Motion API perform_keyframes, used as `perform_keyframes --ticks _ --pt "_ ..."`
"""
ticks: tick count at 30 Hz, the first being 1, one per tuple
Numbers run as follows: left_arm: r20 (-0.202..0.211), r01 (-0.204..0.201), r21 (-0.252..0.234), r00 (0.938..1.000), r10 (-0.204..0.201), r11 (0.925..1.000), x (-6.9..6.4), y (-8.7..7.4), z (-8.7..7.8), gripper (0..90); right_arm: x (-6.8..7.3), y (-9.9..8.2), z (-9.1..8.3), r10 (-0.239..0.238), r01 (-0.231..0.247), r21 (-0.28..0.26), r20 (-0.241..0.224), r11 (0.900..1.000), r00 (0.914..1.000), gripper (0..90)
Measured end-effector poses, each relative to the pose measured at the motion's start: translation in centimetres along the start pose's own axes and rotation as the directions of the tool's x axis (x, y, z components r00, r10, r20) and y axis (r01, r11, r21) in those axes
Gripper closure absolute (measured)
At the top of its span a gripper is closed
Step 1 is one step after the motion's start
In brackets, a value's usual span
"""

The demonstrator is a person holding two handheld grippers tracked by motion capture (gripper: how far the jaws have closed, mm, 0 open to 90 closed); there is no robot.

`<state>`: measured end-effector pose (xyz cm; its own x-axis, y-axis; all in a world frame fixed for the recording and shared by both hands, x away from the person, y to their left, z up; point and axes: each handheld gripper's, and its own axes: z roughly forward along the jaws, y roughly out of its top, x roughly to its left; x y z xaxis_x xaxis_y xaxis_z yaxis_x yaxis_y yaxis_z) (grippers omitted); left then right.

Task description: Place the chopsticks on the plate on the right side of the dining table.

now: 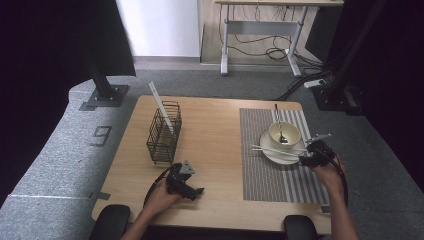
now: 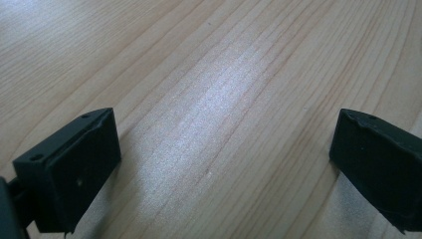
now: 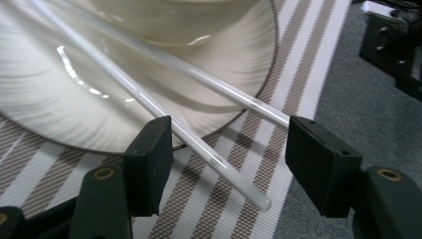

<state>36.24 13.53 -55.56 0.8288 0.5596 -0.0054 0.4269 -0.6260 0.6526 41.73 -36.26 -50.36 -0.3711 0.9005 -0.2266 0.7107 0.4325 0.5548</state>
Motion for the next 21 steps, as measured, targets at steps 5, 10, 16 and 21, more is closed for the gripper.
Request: perform_keyframes --ticks 5,10,16,21 --pt "0.0 0.0 0.0 1.0 0.0 1.0 0.0 0.0 0.0 0.0 -0.3 0.0 0.2 0.033 -0.033 -0.012 0.023 0.9994 0.9992 34.6" --pt "0.0 0.0 0.0 1.0 0.0 1.0 0.0 0.0 0.0 0.0 -0.5 0.2 0.4 0.056 -0.055 -0.024 0.05 0.9982 0.9971 34.6" --pt "0.0 0.0 0.0 1.0 0.0 1.0 0.0 0.0 0.0 0.0 -0.4 0.2 0.5 0.068 -0.067 -0.043 0.036 0.9968 0.997 33.4" --pt "0.0 0.0 0.0 1.0 0.0 1.0 0.0 0.0 0.0 0.0 0.1 -0.1 -0.6 0.082 -0.085 -0.109 -0.03 0.9904 0.9962 23.3"
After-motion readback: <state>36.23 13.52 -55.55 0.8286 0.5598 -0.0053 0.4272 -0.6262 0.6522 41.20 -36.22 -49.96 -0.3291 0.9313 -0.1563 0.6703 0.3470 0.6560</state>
